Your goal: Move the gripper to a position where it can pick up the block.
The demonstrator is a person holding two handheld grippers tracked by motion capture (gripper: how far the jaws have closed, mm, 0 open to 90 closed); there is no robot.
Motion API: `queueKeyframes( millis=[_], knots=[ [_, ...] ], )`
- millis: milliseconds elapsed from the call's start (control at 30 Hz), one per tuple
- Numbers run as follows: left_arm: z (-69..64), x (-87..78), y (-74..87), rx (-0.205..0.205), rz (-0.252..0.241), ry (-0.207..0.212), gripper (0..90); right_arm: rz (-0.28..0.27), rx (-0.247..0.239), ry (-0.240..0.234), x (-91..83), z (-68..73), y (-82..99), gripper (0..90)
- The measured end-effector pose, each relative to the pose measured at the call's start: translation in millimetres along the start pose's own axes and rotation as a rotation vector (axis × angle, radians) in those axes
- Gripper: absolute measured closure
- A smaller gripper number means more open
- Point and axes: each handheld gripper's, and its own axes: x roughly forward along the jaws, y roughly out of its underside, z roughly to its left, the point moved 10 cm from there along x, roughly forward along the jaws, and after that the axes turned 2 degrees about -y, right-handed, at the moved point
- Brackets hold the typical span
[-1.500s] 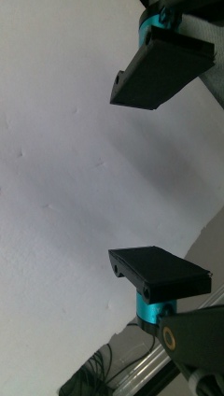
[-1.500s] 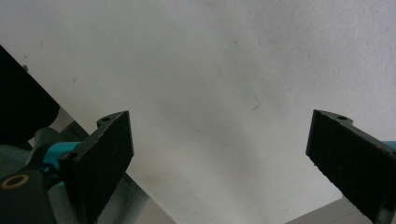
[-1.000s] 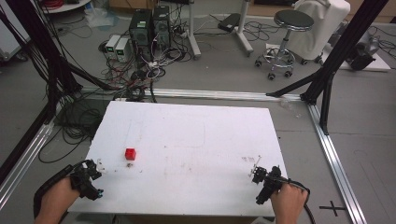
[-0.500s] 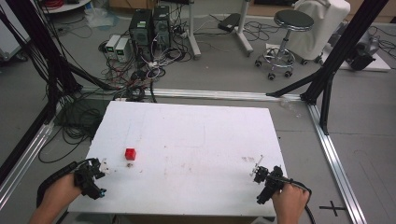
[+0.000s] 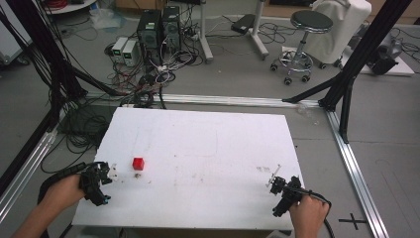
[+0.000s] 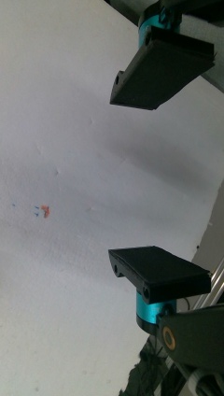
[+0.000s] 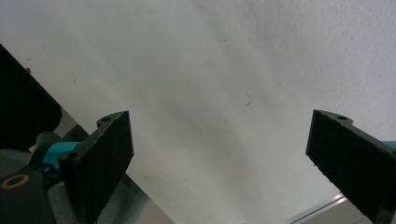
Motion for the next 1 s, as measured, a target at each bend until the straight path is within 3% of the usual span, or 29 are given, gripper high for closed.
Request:
queueKeyframes(
  millis=[600,1000],
  knots=[
    [23.5,-11.6,-8.6,0.168,0.017,0.006,21.9,0.006,-0.009,0.002,0.2,-0.1,-2.1,6.6],
    [40.6,-13.2,-16.0,0.210,0.004,0.021,21.8,-0.003,-0.010,0.002,-0.9,0.4,-2.6,6.6]
  ],
)
